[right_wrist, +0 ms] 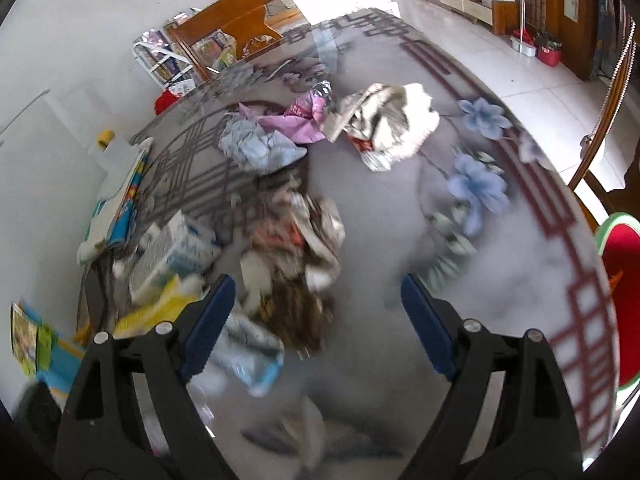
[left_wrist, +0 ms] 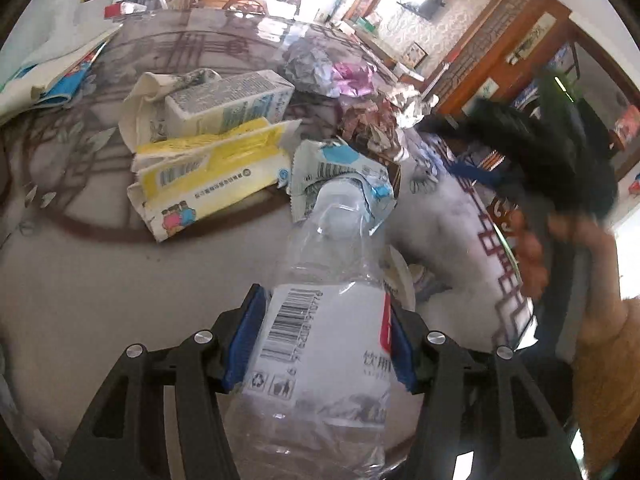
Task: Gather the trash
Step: 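Grasp the crumpled paper pile with the right gripper while the left holds the bottle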
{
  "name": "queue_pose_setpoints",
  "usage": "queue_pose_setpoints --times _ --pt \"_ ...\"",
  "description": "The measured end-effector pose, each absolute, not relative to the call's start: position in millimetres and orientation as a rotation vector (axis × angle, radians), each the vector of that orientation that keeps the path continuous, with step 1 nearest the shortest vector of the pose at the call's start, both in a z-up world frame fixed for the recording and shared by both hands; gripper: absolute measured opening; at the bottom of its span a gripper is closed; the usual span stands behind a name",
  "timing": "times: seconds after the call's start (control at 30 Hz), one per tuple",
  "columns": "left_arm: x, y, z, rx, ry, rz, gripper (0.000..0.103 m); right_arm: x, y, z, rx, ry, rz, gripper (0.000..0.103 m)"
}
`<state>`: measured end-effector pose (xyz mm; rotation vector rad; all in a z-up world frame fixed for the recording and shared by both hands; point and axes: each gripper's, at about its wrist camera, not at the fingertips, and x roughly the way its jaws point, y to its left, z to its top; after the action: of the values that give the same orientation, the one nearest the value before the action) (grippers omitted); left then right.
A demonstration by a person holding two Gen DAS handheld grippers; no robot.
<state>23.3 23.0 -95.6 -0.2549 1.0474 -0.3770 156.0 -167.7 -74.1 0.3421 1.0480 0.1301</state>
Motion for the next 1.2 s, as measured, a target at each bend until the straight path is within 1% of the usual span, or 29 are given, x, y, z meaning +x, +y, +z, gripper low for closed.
queue_pose_setpoints --times 0.2,0.33,0.5,0.57,0.63,0.67,0.7,0.73,0.8,0.87,1.0,1.2 --pt "29.2 17.9 -99.7 -0.211 1.078 -0.388 0.055 183.1 -154.6 -93.2 0.343 1.112 0.082 0.084" --pt "30.5 18.9 -97.3 -0.241 1.056 -0.409 0.060 189.1 -149.6 -97.6 0.322 1.114 0.075 0.084" --pt "28.0 6.5 -96.9 -0.214 1.055 -0.439 0.060 191.7 -149.5 -103.6 0.348 1.125 0.096 0.083" --pt "27.1 3.5 -97.4 -0.195 1.056 -0.440 0.060 191.5 -150.0 -105.0 0.357 1.128 0.115 0.074" --pt "26.4 1.8 -96.9 -0.197 1.060 -0.454 0.060 189.5 -149.3 -102.9 0.354 1.119 0.136 0.059" --pt "25.9 1.7 -96.8 -0.195 1.061 -0.457 0.059 188.0 -148.2 -99.8 0.345 1.111 0.149 0.053" --pt "25.9 0.4 -97.4 -0.185 1.064 -0.463 0.058 186.1 -146.3 -95.6 0.332 1.097 0.159 0.043" --pt "25.8 -1.4 -98.5 -0.174 1.070 -0.469 0.058 183.0 -143.9 -88.3 0.306 1.076 0.172 0.038" --pt "24.5 -5.3 -100.1 -0.171 1.082 -0.493 0.056 177.2 -141.0 -76.5 0.256 1.039 0.189 0.032" --pt "23.1 -7.3 -99.9 -0.174 1.085 -0.510 0.056 169.6 -139.1 -63.9 0.224 1.003 0.222 0.023" --pt "23.3 -5.2 -98.7 -0.181 1.075 -0.491 0.056 154.6 -142.3 -45.9 0.234 0.961 0.268 0.022" --pt "24.8 18.2 -89.9 -0.303 1.002 -0.458 0.055 127.0 -159.7 -32.5 0.327 0.936 0.317 0.021"
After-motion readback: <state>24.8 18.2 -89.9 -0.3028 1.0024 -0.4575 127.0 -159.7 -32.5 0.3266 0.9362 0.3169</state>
